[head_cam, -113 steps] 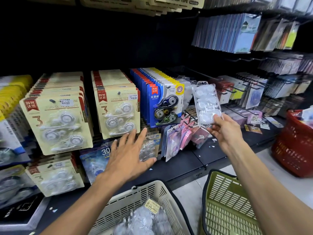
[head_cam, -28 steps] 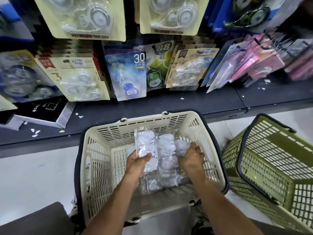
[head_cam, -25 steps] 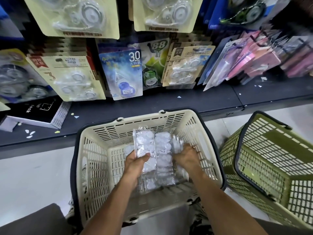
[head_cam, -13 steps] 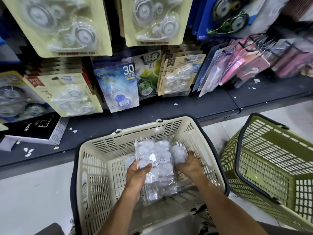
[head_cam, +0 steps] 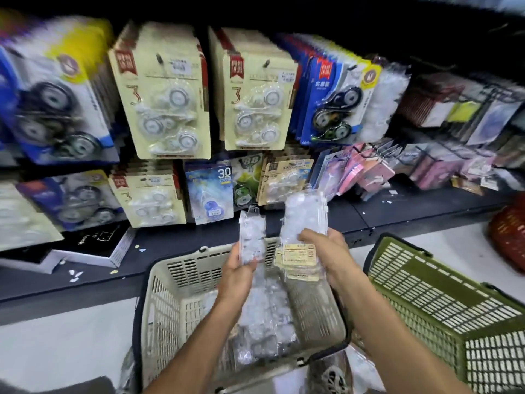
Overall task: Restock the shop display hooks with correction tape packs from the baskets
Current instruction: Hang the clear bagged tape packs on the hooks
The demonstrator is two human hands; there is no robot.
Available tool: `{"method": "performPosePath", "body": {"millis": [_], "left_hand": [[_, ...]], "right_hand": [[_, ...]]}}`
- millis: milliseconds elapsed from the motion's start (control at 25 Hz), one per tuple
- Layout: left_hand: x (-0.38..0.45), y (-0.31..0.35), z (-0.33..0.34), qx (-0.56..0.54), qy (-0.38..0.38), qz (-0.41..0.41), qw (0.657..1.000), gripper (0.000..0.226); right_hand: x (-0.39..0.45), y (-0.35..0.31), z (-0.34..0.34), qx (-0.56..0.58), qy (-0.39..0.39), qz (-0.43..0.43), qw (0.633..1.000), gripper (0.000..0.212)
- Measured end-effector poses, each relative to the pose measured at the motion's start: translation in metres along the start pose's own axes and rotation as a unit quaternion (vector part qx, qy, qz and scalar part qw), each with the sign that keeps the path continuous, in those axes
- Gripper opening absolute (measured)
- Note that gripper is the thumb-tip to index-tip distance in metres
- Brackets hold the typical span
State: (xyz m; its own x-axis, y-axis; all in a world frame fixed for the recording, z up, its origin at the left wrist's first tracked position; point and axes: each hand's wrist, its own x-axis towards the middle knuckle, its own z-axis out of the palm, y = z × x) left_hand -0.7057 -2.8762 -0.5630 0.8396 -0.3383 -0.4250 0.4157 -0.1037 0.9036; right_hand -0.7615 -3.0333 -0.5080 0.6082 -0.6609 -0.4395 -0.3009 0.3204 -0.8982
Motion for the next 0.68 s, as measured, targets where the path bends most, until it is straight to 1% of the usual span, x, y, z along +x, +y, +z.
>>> {"method": "performPosePath", "body": {"millis": [40, 80, 120, 160, 200, 240, 320, 360, 400, 440, 480, 520, 560, 600, 640, 680], "left_hand": [[-0.004, 0.022, 0.004, -0.020, -0.004, 0.030, 0.999, 0.047], [-0.008, 0.046, 0.009, -0.045, -0.010, 0.054, 0.997, 0.043], [-0.012, 0.068, 0.014, -0.073, -0.024, 0.074, 0.994, 0.036], [-0.016, 0.086, 0.016, -0.093, -0.047, 0.097, 0.990, 0.026], [-0.023, 0.104, 0.017, -0.109, -0.077, 0.112, 0.985, 0.017], [-0.031, 0.123, 0.017, -0.113, -0.113, 0.114, 0.981, 0.022], [-0.040, 0.150, 0.012, -0.089, -0.144, 0.106, 0.980, 0.056], [-0.042, 0.157, 0.007, -0.078, -0.140, 0.104, 0.982, 0.069], [-0.043, 0.159, 0.003, -0.088, -0.129, 0.102, 0.982, 0.075], [-0.043, 0.160, 0.000, -0.124, -0.116, 0.092, 0.981, 0.074], [-0.043, 0.162, -0.001, -0.164, -0.108, 0.079, 0.977, 0.068], [-0.043, 0.165, -0.001, -0.195, -0.104, 0.063, 0.973, 0.063], [-0.042, 0.168, 0.000, -0.210, -0.112, 0.054, 0.970, 0.064], [-0.041, 0.172, 0.002, -0.208, -0.126, 0.059, 0.968, 0.067], [-0.040, 0.177, 0.003, -0.200, -0.138, 0.072, 0.967, 0.070], [-0.037, 0.183, 0.004, -0.193, -0.144, 0.087, 0.967, 0.071]], "right_hand": [[-0.009, -0.020, 0.006, -0.026, 0.014, -0.039, 0.999, 0.015], [-0.016, -0.037, 0.013, -0.094, 0.043, -0.085, 0.991, 0.019], [-0.023, -0.052, 0.021, -0.195, 0.076, -0.138, 0.968, 0.030], [-0.033, -0.065, 0.029, -0.292, 0.106, -0.189, 0.932, 0.044], [-0.043, -0.077, 0.038, -0.364, 0.113, -0.231, 0.895, 0.057], [-0.055, -0.087, 0.046, -0.411, 0.100, -0.259, 0.868, 0.067], [-0.077, -0.105, 0.056, -0.463, 0.035, -0.274, 0.842, 0.083], [-0.085, -0.112, 0.057, -0.478, -0.008, -0.270, 0.836, 0.089], [-0.091, -0.118, 0.057, -0.493, -0.052, -0.267, 0.826, 0.091], [-0.094, -0.123, 0.056, -0.486, -0.091, -0.277, 0.824, 0.084], [-0.095, -0.127, 0.053, -0.453, -0.118, -0.306, 0.829, 0.073], [-0.093, -0.131, 0.050, -0.396, -0.124, -0.354, 0.838, 0.058], [-0.088, -0.135, 0.047, -0.349, -0.098, -0.401, 0.841, 0.046], [-0.082, -0.140, 0.043, -0.322, -0.061, -0.431, 0.840, 0.043], [-0.076, -0.146, 0.037, -0.313, -0.030, -0.438, 0.842, 0.049], [-0.070, -0.153, 0.030, -0.302, -0.015, -0.417, 0.857, 0.058]]}}
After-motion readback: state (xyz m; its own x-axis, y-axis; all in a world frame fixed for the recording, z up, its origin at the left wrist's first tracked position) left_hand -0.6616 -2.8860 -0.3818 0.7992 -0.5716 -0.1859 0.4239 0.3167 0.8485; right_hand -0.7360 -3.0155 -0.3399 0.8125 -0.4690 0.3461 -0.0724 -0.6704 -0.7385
